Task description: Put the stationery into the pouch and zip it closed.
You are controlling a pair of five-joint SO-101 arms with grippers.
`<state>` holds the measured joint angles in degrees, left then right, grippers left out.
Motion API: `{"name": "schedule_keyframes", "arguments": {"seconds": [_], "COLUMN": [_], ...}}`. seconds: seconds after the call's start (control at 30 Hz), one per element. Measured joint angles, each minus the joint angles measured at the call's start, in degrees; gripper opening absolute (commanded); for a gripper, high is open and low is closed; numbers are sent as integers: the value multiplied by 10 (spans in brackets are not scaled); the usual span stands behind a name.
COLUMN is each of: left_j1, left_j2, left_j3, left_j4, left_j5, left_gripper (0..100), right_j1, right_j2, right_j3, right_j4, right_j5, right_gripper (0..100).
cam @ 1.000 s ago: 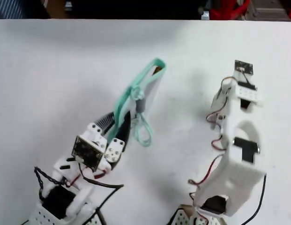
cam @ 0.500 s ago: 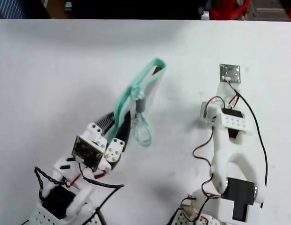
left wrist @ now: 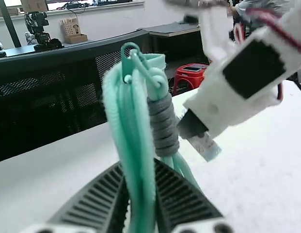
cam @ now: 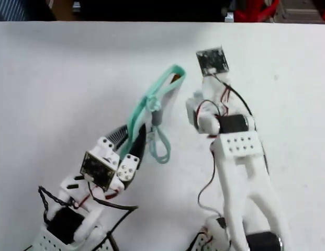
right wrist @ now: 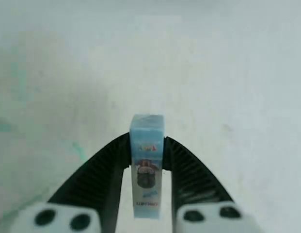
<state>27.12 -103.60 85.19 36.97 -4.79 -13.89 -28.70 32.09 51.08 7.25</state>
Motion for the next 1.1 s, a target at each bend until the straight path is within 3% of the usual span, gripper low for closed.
{"name": "schedule_keyframes", "arguments": {"seconds": [0.2,0.77,1.1], "left_j1": [0,0,0], "left_j2": [0,0,0], "left_j3": [0,0,0], "left_j4": [0,0,0], "left_j5": [0,0,0], "left_gripper": [25,26,27], "right_j1": [-20,-27,-113], "right_j2": [-117,-396,-309], "right_j3": [-80,-89,-85], "right_j4": [84,120,34], "right_j5": [0,0,0], "right_gripper": [17,17,17]}}
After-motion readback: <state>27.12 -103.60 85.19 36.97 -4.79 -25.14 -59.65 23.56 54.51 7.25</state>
